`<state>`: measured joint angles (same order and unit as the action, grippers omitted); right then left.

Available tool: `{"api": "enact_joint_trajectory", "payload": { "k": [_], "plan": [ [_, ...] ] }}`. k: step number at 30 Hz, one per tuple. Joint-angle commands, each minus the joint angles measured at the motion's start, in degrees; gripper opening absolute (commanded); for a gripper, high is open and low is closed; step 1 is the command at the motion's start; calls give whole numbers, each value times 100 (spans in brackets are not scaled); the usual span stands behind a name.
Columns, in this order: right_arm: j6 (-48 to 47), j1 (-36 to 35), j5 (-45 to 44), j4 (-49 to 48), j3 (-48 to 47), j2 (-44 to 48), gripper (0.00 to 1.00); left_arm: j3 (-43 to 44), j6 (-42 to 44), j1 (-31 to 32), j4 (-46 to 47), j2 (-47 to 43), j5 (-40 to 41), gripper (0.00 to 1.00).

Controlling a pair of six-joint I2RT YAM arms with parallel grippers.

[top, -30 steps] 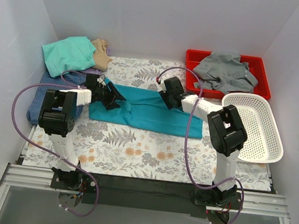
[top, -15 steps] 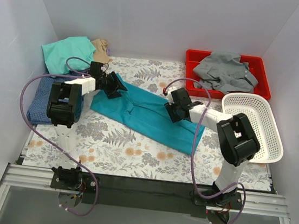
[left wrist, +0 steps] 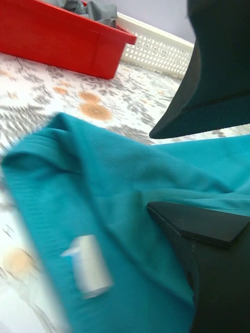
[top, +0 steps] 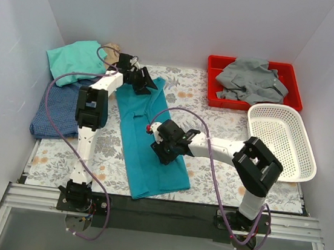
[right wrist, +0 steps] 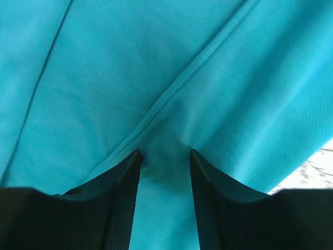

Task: Fold and stack the t-shirts
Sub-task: Fold the tshirt

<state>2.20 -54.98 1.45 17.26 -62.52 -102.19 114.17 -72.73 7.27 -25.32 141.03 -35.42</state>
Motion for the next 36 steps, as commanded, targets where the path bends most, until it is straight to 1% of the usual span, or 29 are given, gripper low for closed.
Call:
{"api": "enact_joint_trajectory", "payload": {
  "k": [1,3,4,6,9,12,14,16,19,25,28,32,35,36],
  "plan": [
    [404,-197,390,691,-163,-231,49,1104,321,283,-667,563,-298,51],
    [413,-258,504,683,-330,-292,49,1554,303,371,-755,837,-421,51],
    [413,-285,488,683,-392,-310,49,1939,286,459,-746,1030,-457,52],
    [405,-320,391,665,-523,-371,49,2187,251,530,-668,1198,-579,54],
    [299,-329,557,674,-743,-512,50,2268,145,635,-317,1313,-765,55],
    [264,-329,602,683,-980,-749,50,2487,66,688,-219,1532,-940,57],
    [264,-329,462,674,-1086,-890,50,2601,-65,723,8,1629,-1107,59],
    [211,-329,278,700,-1270,-1047,50,2619,-284,741,333,1735,-1266,60],
    [176,-312,-73,831,-1569,-1197,50,2663,-225,732,440,1726,-1038,60],
    [193,-215,-549,885,-1746,-1312,51,2777,-57,680,519,1559,-643,62],
    [298,-145,-856,1201,-1939,-1373,51,2707,-40,574,528,1498,-405,63],
    [501,-92,-700,1298,-1773,-1268,51,2725,-189,399,712,1559,-387,64],
    [615,-92,-585,1280,-1614,-1137,51,2777,-145,337,739,1594,-317,64],
    [633,-100,-393,1298,-1579,-1084,51,2786,-93,337,739,1594,-282,65]
  ]
}}
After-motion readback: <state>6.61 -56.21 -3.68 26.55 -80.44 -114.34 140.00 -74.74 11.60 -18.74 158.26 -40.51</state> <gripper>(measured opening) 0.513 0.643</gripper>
